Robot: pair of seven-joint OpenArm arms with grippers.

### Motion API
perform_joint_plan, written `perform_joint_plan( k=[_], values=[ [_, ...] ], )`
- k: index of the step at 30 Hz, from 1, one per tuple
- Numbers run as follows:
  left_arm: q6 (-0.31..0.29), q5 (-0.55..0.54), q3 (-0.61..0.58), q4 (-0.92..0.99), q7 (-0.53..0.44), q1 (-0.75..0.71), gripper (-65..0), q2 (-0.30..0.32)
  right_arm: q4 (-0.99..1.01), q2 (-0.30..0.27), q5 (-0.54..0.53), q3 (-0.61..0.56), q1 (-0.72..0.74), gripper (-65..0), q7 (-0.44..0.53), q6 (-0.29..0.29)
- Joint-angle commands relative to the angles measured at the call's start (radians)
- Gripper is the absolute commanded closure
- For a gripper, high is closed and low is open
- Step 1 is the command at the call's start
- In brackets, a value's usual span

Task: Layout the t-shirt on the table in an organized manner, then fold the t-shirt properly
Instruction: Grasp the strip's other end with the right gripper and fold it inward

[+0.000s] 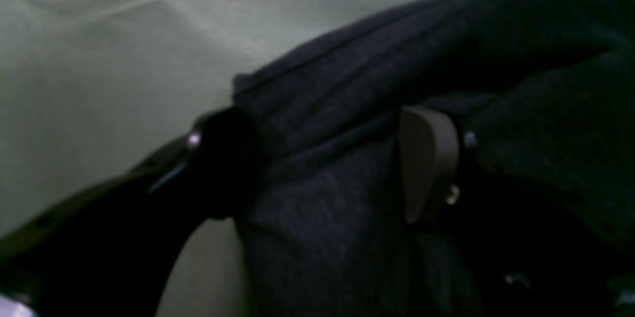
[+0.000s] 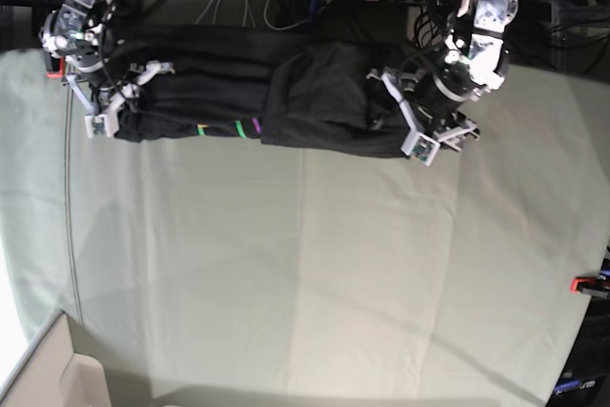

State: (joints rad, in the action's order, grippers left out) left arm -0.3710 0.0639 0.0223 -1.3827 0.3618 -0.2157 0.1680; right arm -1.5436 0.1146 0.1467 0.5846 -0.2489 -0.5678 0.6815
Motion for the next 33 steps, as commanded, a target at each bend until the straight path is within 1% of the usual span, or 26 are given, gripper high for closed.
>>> perform_joint_plan(
  k=[1, 4, 8, 12, 15, 19, 22, 26, 28, 31, 33],
  values=[
    [0.045, 0.049, 0.012, 0.001, 0.039, 0.003, -44.7, 0.014, -0.05, 0.006, -0.012, -0.002, -0.023, 0.0, 0.005, 0.017],
    [0.045, 0.049, 0.012, -0.001, 0.039, 0.002, -44.7, 0.015, -0.202, 0.042, -0.012, -0.005, -0.053, 0.0, 0.004, 0.017],
    [0.045, 0.049, 0.012, -0.01, 0.039, -0.003, -44.7, 0.012, -0.364, 0.042, -0.012, -0.008, -0.086, 0.0, 0.004, 0.017],
    [0.045, 0.049, 0.014, -0.011, 0.039, -0.003, -44.7, 0.012, -0.44, 0.042, -0.012, -0.048, -0.108, 0.0, 0.002, 0.017],
    [0.045, 0.049, 0.014, -0.017, 0.039, -0.003, -44.7, 0.015, -0.45, 0.042, -0.012, -0.114, -0.129, 0.0, 0.012, 0.017],
    [0.045, 0.049, 0.014, -0.027, 0.039, 0.002, -44.8, 0.018, -0.45, 0.042, -0.011, -0.234, -0.14, 0.0, 0.015, 0.017],
    [0.045, 0.049, 0.014, -0.027, 0.039, 0.006, -44.8, 0.02, -0.443, 0.042, -0.009, -0.305, -0.105, 0.0, 0.015, 0.017],
    [0.05, 0.049, 0.017, -0.05, 0.041, 0.022, -44.8, 0.014, -0.44, 0.042, -0.008, -0.351, -0.048, 0.0, -0.001, 0.017],
    [0.048, 0.049, 0.054, -0.085, 0.041, 0.017, -44.8, 0.009, -0.443, 0.042, -0.006, -0.366, -0.042, 0.0, -0.022, 0.001],
    [0.045, 0.049, 0.143, -0.116, 0.041, 0.017, -44.8, -0.04, -0.438, 0.042, -0.006, -0.386, -0.051, 0.0, -0.022, -0.035],
    [0.045, 0.049, 0.207, -0.134, 0.041, 0.017, -44.8, -0.06, -0.438, 0.042, -0.006, -0.401, -0.062, 0.0, -0.022, -0.065]
  ],
)
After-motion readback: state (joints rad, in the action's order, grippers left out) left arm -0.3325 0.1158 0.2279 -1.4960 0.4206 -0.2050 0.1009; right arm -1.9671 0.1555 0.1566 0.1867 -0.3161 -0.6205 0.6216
